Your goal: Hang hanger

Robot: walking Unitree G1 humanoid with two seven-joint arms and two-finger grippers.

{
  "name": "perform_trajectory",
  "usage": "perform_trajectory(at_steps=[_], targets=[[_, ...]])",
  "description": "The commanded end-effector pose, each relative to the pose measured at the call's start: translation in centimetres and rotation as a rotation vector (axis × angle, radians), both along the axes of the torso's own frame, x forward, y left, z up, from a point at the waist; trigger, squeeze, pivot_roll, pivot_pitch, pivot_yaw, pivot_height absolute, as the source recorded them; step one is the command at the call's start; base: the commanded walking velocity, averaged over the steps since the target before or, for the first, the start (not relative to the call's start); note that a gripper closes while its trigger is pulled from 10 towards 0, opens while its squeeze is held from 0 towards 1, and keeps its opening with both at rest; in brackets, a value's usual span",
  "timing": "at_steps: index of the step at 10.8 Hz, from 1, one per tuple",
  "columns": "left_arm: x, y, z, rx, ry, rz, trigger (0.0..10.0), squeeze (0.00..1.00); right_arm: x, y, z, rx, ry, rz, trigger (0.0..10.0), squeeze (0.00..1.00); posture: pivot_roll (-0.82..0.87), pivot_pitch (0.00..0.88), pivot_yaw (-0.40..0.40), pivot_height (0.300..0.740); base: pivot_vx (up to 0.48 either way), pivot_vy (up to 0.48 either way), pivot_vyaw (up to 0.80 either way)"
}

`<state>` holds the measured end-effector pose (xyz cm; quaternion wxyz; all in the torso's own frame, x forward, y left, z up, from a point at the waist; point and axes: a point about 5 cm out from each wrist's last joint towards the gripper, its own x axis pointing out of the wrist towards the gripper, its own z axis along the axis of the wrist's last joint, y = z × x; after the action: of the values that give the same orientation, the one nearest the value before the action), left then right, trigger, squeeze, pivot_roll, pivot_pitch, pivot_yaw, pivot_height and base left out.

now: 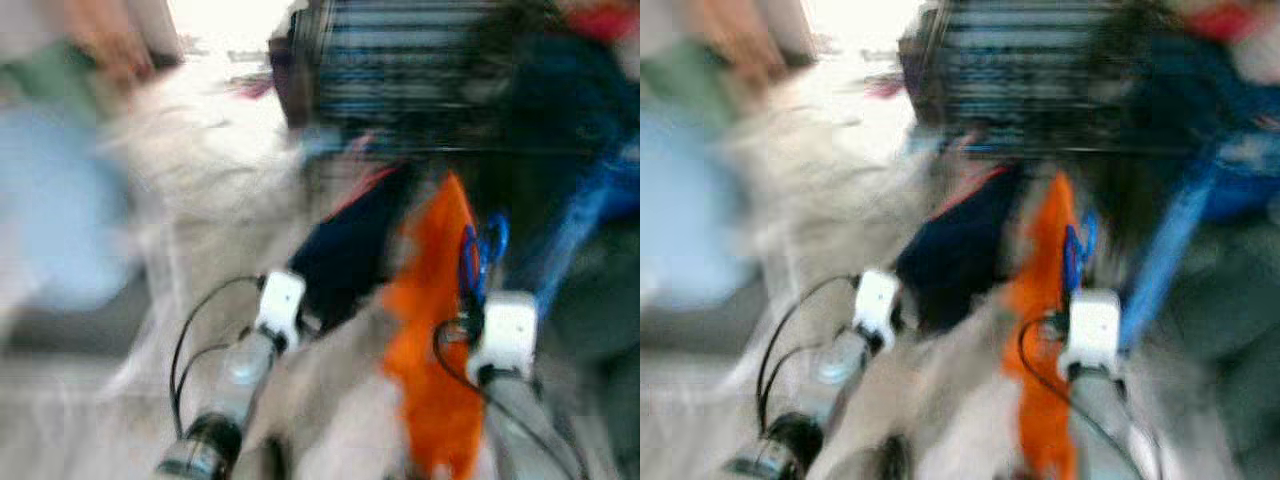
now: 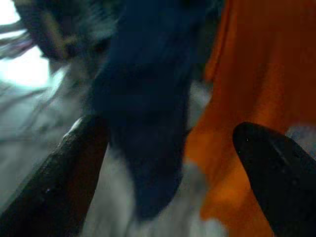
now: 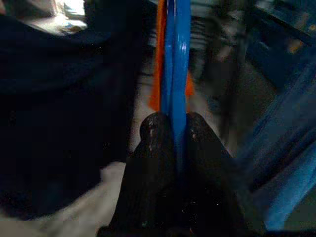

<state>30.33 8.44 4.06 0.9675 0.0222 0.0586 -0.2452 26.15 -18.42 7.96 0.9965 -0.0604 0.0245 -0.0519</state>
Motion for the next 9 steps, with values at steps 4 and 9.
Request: perform_trajectory(at_steps=[4,9], targets=[[0.1,0.2,-0.1,0.019,0.007,0.003,10.0,0.0,0.0,0.6,0.2,0.018,-0.022,0.022,10.0,0.0,-0.28,0.116,0.084,0.74,-0.382,0.0,0.0],[0.0,0.6,-0.3,0.019,0.011,-0.006,10.0,0.0,0.0,1.5,-0.2,0.042,-0.01,0.051,10.0,0.0,-0.27,0.116,0.095,0.74,-0.281,0.0,0.0]])
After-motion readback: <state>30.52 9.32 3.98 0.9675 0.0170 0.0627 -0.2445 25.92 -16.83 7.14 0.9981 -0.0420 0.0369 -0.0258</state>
